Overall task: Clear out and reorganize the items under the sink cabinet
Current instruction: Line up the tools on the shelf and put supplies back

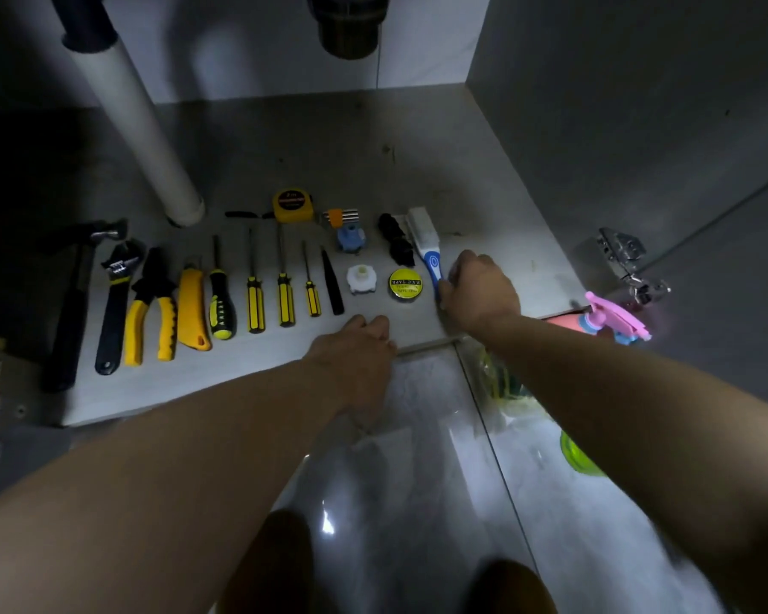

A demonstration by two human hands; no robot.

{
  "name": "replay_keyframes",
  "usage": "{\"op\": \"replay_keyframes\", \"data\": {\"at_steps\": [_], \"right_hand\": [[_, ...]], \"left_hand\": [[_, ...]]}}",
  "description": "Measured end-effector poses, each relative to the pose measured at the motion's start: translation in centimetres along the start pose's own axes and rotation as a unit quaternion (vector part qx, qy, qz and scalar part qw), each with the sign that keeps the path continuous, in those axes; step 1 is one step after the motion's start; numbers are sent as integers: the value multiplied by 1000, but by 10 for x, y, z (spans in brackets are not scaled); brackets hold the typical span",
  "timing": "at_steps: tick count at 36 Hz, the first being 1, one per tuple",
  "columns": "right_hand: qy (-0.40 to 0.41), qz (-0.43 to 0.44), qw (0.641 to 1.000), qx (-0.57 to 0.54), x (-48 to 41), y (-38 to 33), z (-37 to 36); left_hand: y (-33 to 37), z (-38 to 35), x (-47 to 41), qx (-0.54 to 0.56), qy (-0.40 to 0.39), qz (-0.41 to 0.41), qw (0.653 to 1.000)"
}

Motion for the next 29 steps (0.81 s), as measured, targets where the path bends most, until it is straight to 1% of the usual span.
{"op": "replay_keyframes", "data": {"at_steps": [3,6,10,14,16,20,22,25,29], "right_hand": [[-5,57,997,44,10,14,14],[-40,88,993,64,23,37,32],[-89,88,989,85,49,72,59],[-154,77,971,166,83,112,81],[-173,63,962,202,99,132,91],[-142,70,961,226,126,153,99],[-108,82,968,209,134,154,98],[-65,72,974,203,140,160,98],[-44,91,956,276,150,174,100]], "left_hand": [[1,1,-1,7,-1,7,1000],[4,2,-2,0,0,12,1000],[10,0,-4,-14,-9,38,999],[23,1,-7,-36,-39,63,997],[30,2,-7,-44,-53,78,995],[44,1,-7,-73,-72,108,989],[50,1,-9,-78,-66,115,988],[53,6,-12,-86,-49,122,988],[58,12,-18,-101,-19,115,988]]}}
Point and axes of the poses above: each hand's wrist, its own x-axis away from the middle knuckle, its own z-axis out of the back of the hand, y = z × x, the point moved 5 cm from there along -x, towards the middle knuckle, and after that the axes turned 10 degrees about y, right-handed, at the moved point
